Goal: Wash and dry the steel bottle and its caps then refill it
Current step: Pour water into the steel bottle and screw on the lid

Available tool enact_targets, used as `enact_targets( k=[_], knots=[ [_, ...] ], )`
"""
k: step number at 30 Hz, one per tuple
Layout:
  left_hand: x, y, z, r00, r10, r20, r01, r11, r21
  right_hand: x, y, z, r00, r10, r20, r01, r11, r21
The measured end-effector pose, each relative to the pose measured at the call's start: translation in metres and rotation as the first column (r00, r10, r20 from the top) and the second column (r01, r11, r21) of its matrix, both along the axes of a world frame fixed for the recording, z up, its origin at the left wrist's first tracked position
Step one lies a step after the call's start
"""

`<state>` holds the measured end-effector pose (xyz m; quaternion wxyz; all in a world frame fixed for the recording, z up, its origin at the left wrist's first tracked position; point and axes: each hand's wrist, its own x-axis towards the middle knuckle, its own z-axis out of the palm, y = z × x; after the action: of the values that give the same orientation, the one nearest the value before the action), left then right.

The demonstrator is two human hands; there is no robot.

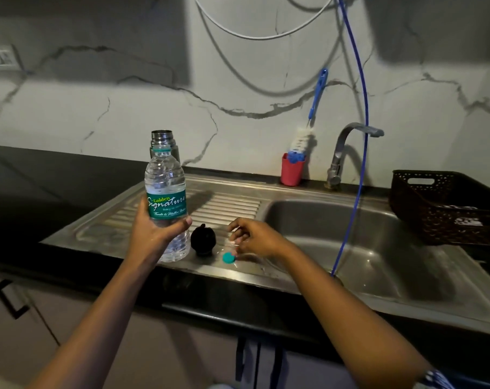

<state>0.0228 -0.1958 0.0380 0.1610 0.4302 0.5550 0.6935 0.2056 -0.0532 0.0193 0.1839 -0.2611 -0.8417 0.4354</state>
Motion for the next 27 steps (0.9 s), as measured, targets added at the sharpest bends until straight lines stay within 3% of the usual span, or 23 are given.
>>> enact_targets(
  k=[6, 14, 21, 27],
  knots=[
    [0.024, 0.011, 0.006, 0.997, -0.081, -0.013, 0.081, 0.996, -0.024, 0.005, -0.001, 0.070, 0.903, -0.175, -0.392, 0.135, 0.983, -0.127],
    [0.080, 0.050, 0.022, 0.964, -0.230, -0.130, 0.216, 0.970, -0.114, 0.021, -0.016, 0.117, 0.924, -0.038, -0.381, -0.043, 0.978, -0.202],
    [0.099, 0.066, 0.027, 0.932, -0.359, -0.052, 0.353, 0.931, -0.097, 0.028, -0.018, 0.118, 0.818, -0.161, -0.552, 0.012, 0.965, -0.263],
    [0.071, 0.059, 0.043, 0.926, -0.358, -0.121, 0.334, 0.925, -0.183, 0.016, -0.019, 0.122, 0.680, -0.216, -0.701, 0.008, 0.958, -0.287]
  ],
)
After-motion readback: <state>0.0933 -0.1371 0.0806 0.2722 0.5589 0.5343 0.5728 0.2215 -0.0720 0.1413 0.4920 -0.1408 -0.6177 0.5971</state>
